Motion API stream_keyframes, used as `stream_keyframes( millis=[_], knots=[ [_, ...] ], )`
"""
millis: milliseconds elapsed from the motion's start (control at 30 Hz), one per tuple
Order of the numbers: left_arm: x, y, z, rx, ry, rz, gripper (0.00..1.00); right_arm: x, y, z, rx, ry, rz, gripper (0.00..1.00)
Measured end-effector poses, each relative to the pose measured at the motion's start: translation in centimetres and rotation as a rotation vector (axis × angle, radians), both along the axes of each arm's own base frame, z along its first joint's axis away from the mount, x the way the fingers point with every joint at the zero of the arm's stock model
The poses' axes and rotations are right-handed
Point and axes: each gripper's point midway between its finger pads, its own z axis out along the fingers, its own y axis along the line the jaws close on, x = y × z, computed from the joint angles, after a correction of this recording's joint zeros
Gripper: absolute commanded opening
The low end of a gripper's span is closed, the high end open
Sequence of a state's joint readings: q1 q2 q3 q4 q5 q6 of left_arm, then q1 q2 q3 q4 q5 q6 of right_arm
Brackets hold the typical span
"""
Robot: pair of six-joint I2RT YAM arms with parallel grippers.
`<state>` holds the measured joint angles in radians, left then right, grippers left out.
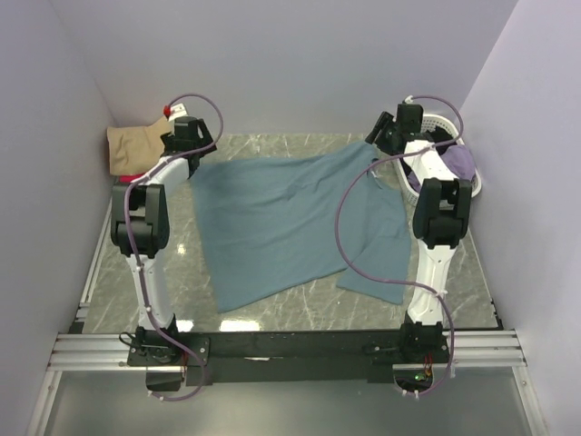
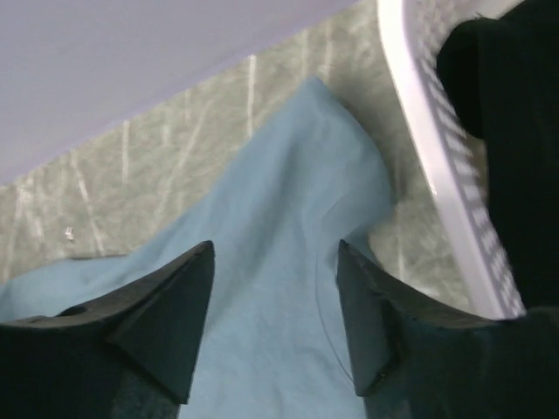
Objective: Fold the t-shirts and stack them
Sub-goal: Flatten the tshirt out
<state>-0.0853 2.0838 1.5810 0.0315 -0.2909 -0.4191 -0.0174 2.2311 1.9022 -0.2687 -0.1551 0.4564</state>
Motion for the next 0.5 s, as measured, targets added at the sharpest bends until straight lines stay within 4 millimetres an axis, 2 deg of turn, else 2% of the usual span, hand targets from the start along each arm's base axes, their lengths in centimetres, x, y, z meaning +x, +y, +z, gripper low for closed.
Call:
stream_keyframes(
  millis=[133, 233, 300, 367, 433, 500],
  knots=[
    [-0.1, 0.7, -1.8, 0.020, 0.042, 0.013, 0.99, -0.9, -0.5, 0.0, -0.032, 0.007, -0.005, 0.75],
    [-0.9, 0.3, -1.4, 0.005, 0.038, -0.003, 0.99, -3.5, -0.8, 0.8, -0.058, 0.023, -0.010, 0.76],
    [-2.0, -0.4, -0.3, -0.020, 0.034, -0.029, 1.00, -5.0, -1.1, 2.4, -0.073, 0.030, -0.019, 0.75],
    [-3.4, -1.6, 1.4, -0.066, 0.028, -0.066, 0.99, -6.1, -1.4, 5.1, -0.087, 0.006, -0.028, 0.75],
    [-5.1, -3.3, 3.8, -0.113, -0.004, -0.110, 1.00, -7.5, -1.7, 7.3, -0.099, -0.018, -0.042, 0.75],
    [-7.9, -5.8, 6.3, -0.159, -0.041, -0.169, 0.99, -9.9, -1.8, 8.5, -0.106, -0.022, -0.053, 0.75]
  ],
)
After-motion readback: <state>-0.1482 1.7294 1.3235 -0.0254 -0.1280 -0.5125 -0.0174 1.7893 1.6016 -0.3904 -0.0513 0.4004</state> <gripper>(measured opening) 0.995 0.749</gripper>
